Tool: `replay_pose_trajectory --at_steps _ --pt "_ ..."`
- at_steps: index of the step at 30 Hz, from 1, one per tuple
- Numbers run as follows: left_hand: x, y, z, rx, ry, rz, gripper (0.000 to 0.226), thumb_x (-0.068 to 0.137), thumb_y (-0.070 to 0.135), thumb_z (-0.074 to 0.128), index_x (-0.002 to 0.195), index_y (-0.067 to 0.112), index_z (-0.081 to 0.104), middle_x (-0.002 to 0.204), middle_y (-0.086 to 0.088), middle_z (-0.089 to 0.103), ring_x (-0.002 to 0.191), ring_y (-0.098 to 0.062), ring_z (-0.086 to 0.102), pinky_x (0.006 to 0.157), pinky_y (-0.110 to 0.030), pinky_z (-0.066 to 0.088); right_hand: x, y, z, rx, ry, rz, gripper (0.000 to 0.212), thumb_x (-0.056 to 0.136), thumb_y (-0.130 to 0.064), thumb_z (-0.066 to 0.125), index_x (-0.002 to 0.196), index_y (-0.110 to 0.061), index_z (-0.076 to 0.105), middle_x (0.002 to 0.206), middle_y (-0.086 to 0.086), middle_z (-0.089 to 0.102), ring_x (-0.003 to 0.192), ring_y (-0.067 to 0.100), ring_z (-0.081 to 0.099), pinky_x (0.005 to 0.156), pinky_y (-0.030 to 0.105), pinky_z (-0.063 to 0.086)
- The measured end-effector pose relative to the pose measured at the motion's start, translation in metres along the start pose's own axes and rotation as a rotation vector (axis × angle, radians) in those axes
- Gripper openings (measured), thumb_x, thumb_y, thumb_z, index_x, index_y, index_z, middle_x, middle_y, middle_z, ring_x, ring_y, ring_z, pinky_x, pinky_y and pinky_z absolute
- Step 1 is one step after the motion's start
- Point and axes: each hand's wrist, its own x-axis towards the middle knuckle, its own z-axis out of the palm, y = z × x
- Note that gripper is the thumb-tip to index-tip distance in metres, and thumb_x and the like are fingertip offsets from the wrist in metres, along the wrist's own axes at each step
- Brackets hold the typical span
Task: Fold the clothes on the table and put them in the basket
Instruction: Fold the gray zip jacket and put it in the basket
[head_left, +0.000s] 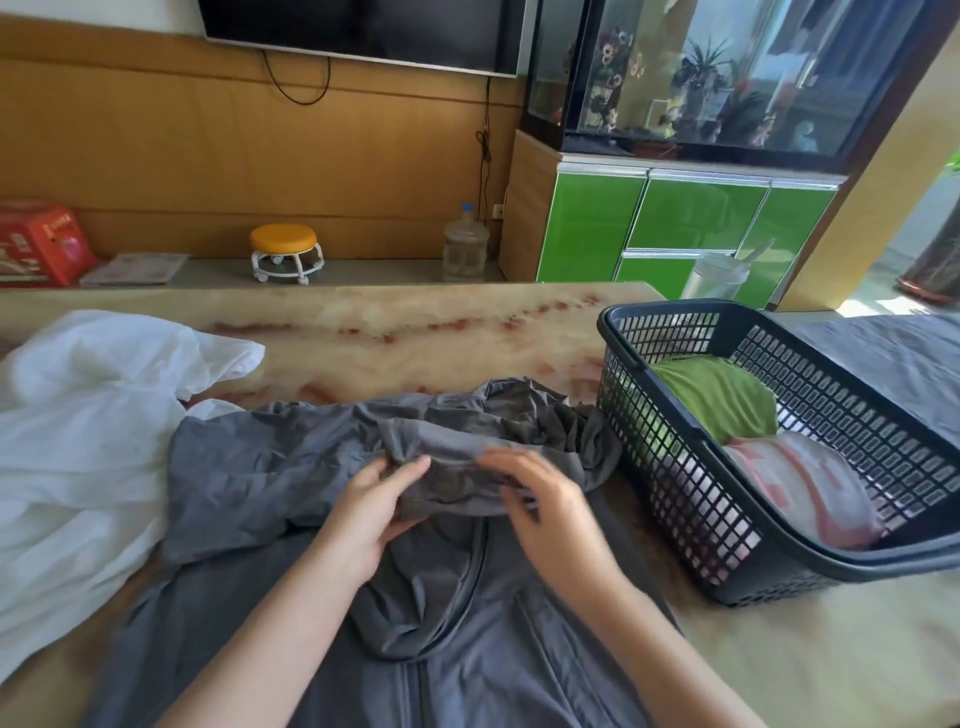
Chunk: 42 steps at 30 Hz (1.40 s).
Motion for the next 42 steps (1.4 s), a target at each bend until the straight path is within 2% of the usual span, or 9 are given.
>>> replay_pose_trajectory --at_steps 6,10,13,19,23,28,34,38,42 --pt "0.006 0.017 0.011 -0.055 -0.042 0.202 0.017 0.092 0.01 0.056 0.104 0.018 0.064 0.107 -0.005 0.069 0.099 -0.021 0.065 0.083 -0.039 0.052 0.031 0.056 -0.045 -0.504 -0.261 0.324 0.042 0.088 -0.016 0.064 0.129 -0.016 0.054 0.135 0.001 0.052 0.137 0.017 0.033 0.116 0.032 0.011" --pt "0.011 0.026 0.007 -0.127 0.017 0.262 0.014 0.094 0.009 0.051 0.091 0.018 0.061 0.094 -0.003 0.067 0.085 -0.015 0.065 0.07 -0.033 0.051 0.064 0.055 -0.063 -0.403 -0.161 0.288 0.022 0.083 -0.017 0.07 0.105 -0.012 0.067 0.096 0.002 0.059 0.102 0.021 0.056 0.094 0.036 0.041" --pt "0.021 0.032 0.001 -0.178 0.085 0.289 0.012 0.095 0.008 0.051 0.092 0.016 0.059 0.094 -0.002 0.066 0.08 -0.012 0.065 0.06 -0.03 0.055 0.105 0.044 -0.075 -0.416 -0.135 0.187 0.013 0.091 -0.018 0.061 0.096 -0.007 0.066 0.089 0.009 0.065 0.089 0.029 0.06 0.071 0.032 0.041" --pt "0.039 0.045 -0.004 -0.3 0.127 0.265 0.011 0.097 0.007 0.049 0.101 0.011 0.058 0.109 -0.006 0.062 0.098 -0.018 0.061 0.054 -0.027 0.056 0.171 0.031 -0.074 -0.875 -0.177 0.032 0.039 0.097 -0.05 0.039 0.089 -0.021 0.063 0.086 0.003 0.067 0.091 0.024 0.054 0.098 0.036 0.022" --pt "0.048 0.055 -0.027 -0.305 0.205 0.279 0.01 0.097 0.009 0.048 0.101 0.013 0.057 0.096 -0.002 0.063 0.085 -0.012 0.063 0.055 -0.027 0.055 0.182 0.037 -0.062 -0.714 -0.383 0.1 0.043 0.093 -0.055 0.044 0.07 -0.02 0.053 0.067 -0.007 0.05 0.081 0.02 0.048 0.095 0.036 0.024" --pt "0.05 0.051 -0.072 -0.225 0.355 0.247 0.009 0.095 0.011 0.048 0.091 0.014 0.056 0.088 -0.003 0.059 0.08 -0.011 0.057 0.06 -0.028 0.048 0.158 0.065 -0.03 -0.324 -0.587 0.206 0.033 0.09 -0.04 0.061 0.074 -0.012 0.062 0.069 0.002 0.057 0.06 0.013 0.048 0.058 0.022 0.034" --pt "0.048 0.055 -0.095 -0.217 0.357 0.26 0.017 0.097 0.012 0.047 0.084 0.019 0.055 0.083 0.001 0.06 0.074 -0.007 0.058 0.056 -0.022 0.048 0.139 0.094 -0.023 -0.326 -0.685 0.293 0.028 0.093 -0.044 0.054 0.11 -0.024 0.063 0.108 -0.008 0.061 0.099 0.012 0.059 0.083 0.026 0.045" --pt "0.047 0.052 -0.103 -0.16 0.344 0.3 0.01 0.096 0.015 0.052 0.089 0.018 0.058 0.089 0.0 0.062 0.079 -0.008 0.06 0.052 -0.018 0.052 0.14 0.097 -0.03 -0.373 -0.687 0.385 0.046 0.091 -0.056 0.049 0.106 -0.015 0.063 0.098 0.001 0.062 0.086 0.017 0.058 0.074 0.031 0.041" --pt "0.045 0.05 -0.115 -0.159 0.371 0.34 0.012 0.097 0.015 0.05 0.089 0.022 0.056 0.092 0.003 0.061 0.083 -0.006 0.059 0.06 -0.021 0.052 0.146 0.102 -0.039 -0.688 -0.603 0.255 0.013 0.091 -0.03 0.061 0.098 -0.02 0.057 0.106 0.0 0.058 0.108 0.023 0.052 0.098 0.036 0.027"
